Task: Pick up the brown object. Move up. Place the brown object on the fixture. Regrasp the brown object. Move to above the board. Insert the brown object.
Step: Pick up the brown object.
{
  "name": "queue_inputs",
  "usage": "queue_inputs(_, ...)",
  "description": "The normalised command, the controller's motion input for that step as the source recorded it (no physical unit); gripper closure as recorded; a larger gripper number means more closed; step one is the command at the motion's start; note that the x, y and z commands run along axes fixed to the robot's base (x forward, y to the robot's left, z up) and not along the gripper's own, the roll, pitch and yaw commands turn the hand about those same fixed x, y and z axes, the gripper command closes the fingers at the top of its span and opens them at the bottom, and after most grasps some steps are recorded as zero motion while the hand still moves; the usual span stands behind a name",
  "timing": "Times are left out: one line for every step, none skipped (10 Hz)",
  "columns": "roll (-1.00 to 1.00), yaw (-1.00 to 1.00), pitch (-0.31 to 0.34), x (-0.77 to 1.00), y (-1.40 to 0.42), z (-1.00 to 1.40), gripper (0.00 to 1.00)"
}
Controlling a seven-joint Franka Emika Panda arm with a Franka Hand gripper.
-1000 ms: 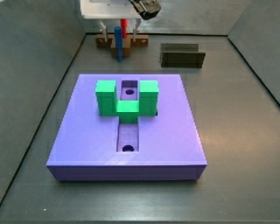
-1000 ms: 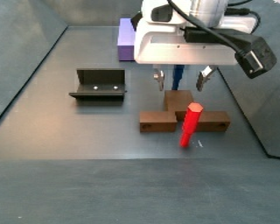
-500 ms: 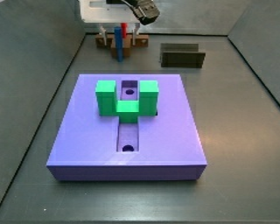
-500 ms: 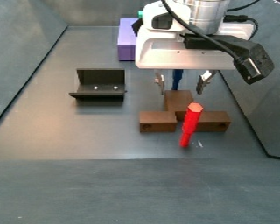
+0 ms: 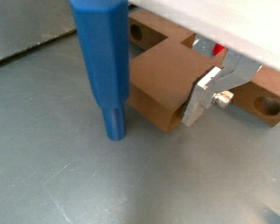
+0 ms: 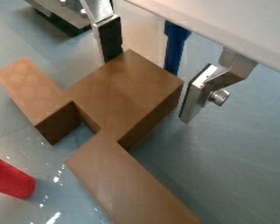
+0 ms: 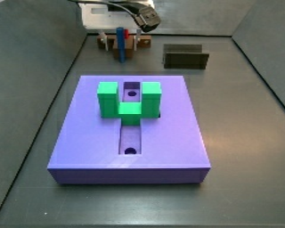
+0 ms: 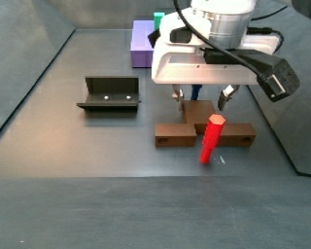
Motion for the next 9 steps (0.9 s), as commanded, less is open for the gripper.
queue_inputs(-0.04,0.00,-0.067,0.00,0.00,-0.21,0.00)
queue_inputs(-0.03,0.00,-0.050,0.00,0.00,-0.16,0.00)
queue_inputs(-0.02,0.00,-0.043,0.00,0.00,-0.16,0.00)
queue_inputs(-0.02,0.00,-0.044,0.00,0.00,-0.17,0.00)
queue_inputs(-0.01,0.00,-0.017,0.00,0.00,-0.07,0.00)
queue_inputs(0.00,0.00,0.000,0.00,0.00,0.00,0.00)
queue_inputs(0.00,0.00,0.000,0.00,0.00,0.00,1.00)
queue_inputs(0.00,0.00,0.000,0.00,0.00,0.00,1.00)
queue_inputs(0.00,0.00,0.000,0.00,0.00,0.00,1.00)
